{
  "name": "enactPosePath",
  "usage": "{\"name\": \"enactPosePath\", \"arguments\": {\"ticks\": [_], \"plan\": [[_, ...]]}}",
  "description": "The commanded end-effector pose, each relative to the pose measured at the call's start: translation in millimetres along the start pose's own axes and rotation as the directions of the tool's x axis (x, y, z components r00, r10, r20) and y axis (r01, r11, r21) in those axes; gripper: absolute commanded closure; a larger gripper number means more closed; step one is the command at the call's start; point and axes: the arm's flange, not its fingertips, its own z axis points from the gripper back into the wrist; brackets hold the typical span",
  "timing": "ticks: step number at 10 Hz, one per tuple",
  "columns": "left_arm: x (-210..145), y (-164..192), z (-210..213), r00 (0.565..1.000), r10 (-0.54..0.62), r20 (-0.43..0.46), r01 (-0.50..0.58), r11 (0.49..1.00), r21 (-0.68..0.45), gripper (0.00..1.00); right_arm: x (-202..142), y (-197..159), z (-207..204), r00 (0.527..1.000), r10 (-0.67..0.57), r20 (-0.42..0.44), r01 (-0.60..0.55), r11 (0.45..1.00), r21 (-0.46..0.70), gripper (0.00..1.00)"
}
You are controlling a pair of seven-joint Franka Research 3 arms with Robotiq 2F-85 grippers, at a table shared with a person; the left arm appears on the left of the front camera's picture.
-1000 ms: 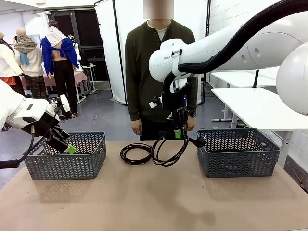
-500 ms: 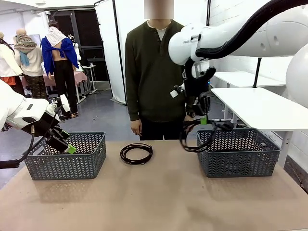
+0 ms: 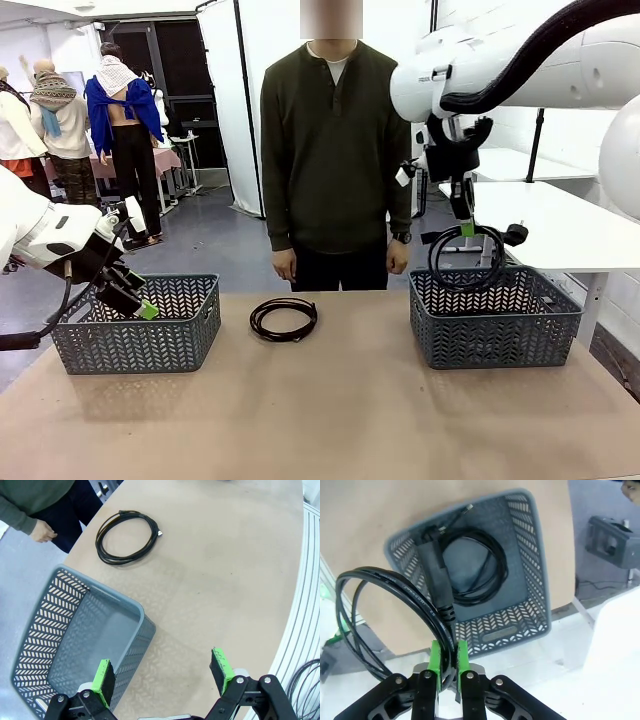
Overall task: Organize the cables according to human instructions.
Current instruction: Pick up a bundle of cables and place it in the basket indicated by the human.
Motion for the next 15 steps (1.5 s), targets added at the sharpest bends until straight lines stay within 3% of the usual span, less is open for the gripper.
{"name": "enactPosePath", "arguments": {"ticks": [1, 5, 15], "plan": [[-4, -1, -1, 1.000, 0.007, 0.007, -0.007, 1.000, -0.008, 0.00, -7, -19, -12, 0.997, 0.035, 0.075, -0.035, 0.999, 0.006, 1.00], [-4, -1, -1, 1.000, 0.007, 0.007, -0.007, 1.000, -0.008, 0.00, -19, -40, -30, 0.989, 0.021, 0.148, -0.022, 1.000, 0.002, 1.00], [-4, -1, -1, 1.000, 0.007, 0.007, -0.007, 1.000, -0.008, 0.00, -16, -47, -39, 0.993, 0.007, 0.115, -0.007, 1.000, 0.001, 1.00]]}}
